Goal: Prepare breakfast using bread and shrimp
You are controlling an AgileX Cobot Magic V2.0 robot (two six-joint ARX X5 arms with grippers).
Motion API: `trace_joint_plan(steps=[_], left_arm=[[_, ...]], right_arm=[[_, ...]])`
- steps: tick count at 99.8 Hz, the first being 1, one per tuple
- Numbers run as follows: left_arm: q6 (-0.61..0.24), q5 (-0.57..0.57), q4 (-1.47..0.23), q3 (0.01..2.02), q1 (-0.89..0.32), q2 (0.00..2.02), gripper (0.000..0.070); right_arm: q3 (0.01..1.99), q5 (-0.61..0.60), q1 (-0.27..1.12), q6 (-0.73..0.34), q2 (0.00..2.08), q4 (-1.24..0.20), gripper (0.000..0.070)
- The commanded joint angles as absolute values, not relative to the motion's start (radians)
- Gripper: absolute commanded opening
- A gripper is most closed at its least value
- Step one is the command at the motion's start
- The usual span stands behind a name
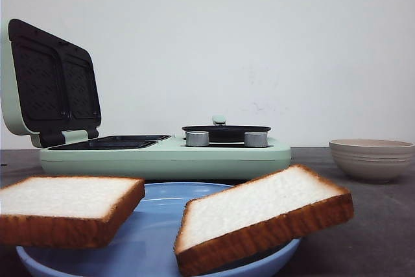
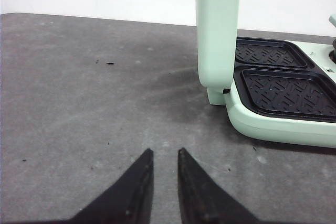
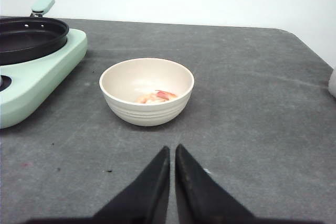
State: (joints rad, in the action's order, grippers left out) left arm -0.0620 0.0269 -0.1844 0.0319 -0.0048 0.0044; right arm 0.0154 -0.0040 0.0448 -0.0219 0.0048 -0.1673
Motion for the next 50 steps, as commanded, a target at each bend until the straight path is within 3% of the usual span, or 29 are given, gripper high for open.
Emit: trace_joint_plan(steps=[1,25,43,50], left_arm=[[-0.049,0.030,-0.187,0.014,-0.004,0.003,0.0000],[-0.052,0.030,-0.186,0.014,-0.004,0.003,0.0000],[-0.177,0.027,-0.182,0.014,-0.007,0.003,0.0000],[-0.273,0.027,-0.173,0.014,-0.007,0.003,0.0000]], right_arm=[[0.012,-0.006,0.047,-0.020,0.004,-0.148,0.0010],[0.012,-0.044,0.047,-0.142,0.004,-0.025,0.0010],[0.013,-0.190,0.047,-0.369,0.004,0.078,0.0010],[0.013,-0.217,0.047,-0.435,0.004,0.087,0.0009]])
